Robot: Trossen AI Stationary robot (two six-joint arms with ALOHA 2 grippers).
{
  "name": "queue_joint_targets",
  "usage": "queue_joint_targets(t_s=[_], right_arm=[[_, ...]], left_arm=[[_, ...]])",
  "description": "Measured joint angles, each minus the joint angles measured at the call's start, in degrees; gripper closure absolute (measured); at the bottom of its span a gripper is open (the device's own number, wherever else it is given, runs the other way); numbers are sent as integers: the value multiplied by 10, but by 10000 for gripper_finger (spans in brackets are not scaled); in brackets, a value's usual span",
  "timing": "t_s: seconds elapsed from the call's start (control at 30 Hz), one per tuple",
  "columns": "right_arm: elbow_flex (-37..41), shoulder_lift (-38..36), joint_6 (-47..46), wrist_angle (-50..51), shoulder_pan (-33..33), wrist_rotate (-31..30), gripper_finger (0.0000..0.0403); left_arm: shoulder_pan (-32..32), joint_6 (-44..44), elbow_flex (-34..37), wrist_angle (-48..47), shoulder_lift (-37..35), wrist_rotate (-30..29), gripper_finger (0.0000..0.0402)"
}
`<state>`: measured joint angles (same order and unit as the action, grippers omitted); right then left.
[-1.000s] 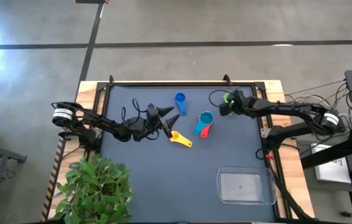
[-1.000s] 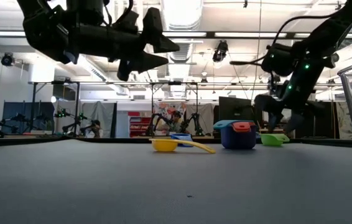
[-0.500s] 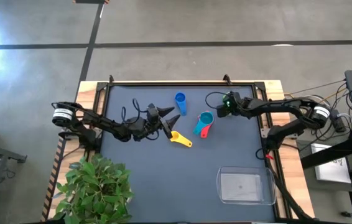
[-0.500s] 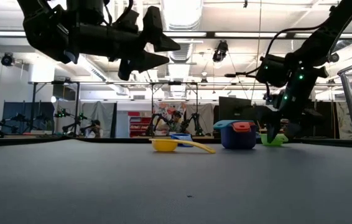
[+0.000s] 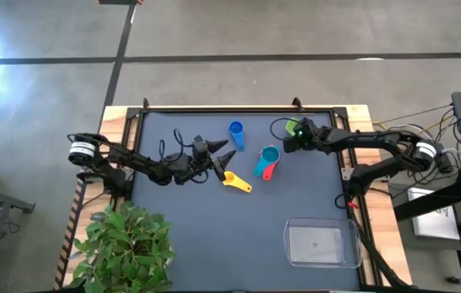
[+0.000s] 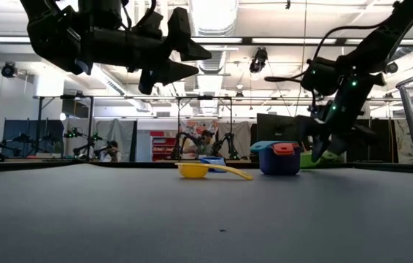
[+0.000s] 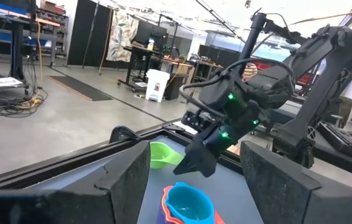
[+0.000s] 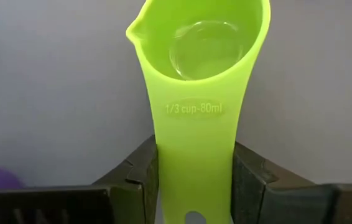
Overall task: Nest measuring cups in basket
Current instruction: Stack the green measuring cup on top of the light blue measuring cup
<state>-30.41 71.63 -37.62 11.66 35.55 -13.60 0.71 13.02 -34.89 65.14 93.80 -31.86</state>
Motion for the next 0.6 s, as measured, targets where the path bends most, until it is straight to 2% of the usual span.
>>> queue_joint_targets(t_s=[0.27,0.6], right_arm=[[0,-62,-29,0,-39,10,280],[0,-141,-90,-2,-125,35,347]], left_arm=[[0,0,0,0,0,0,170],[0,0,0,0,0,0,170]])
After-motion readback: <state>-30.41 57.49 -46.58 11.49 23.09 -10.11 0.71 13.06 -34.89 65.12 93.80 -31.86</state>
